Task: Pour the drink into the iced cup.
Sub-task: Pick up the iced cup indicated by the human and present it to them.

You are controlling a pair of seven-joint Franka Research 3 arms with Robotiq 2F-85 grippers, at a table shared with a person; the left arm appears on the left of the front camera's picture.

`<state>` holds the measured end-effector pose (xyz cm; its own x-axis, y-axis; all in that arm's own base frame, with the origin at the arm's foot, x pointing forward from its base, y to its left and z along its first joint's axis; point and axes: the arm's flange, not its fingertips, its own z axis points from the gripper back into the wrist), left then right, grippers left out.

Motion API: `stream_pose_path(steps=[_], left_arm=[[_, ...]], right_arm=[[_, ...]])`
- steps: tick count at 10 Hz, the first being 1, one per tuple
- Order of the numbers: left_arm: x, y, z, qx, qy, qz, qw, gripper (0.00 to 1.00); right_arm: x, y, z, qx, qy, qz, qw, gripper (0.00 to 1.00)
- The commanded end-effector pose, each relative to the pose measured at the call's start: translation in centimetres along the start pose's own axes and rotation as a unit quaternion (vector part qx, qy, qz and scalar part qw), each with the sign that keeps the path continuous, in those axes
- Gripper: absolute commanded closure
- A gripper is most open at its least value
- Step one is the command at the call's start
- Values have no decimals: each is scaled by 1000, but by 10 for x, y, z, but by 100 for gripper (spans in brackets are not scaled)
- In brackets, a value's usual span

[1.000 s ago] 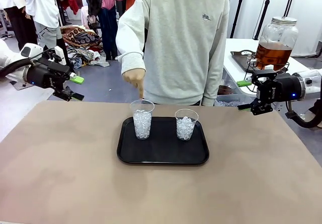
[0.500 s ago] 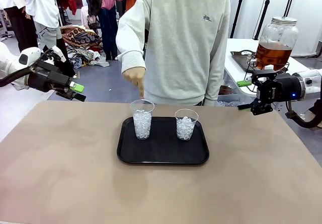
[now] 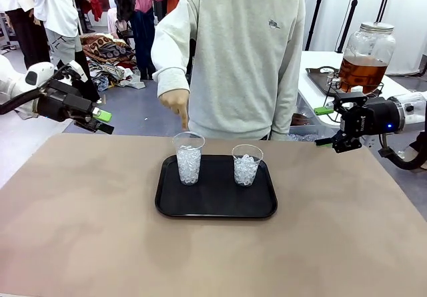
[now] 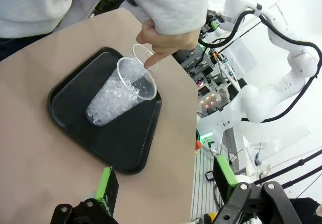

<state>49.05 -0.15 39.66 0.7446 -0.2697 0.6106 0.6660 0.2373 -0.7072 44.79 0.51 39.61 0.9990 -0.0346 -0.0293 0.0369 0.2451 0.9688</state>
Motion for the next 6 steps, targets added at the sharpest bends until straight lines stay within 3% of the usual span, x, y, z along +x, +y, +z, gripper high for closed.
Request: stream_pose_path(steps=[1, 4, 6], left_arm=[[0, 11, -9, -16, -27, -99, 995, 0], [-6, 31, -32, -17, -45, -227, 973, 0], [-9, 38, -46, -4, -63, -264, 963, 0]], right_arm=[[0, 1, 0, 0, -3, -1, 1000, 0], [0, 1, 0, 0, -3, -1, 1000, 0], [0, 1, 0, 0, -3, -1, 1000, 0]])
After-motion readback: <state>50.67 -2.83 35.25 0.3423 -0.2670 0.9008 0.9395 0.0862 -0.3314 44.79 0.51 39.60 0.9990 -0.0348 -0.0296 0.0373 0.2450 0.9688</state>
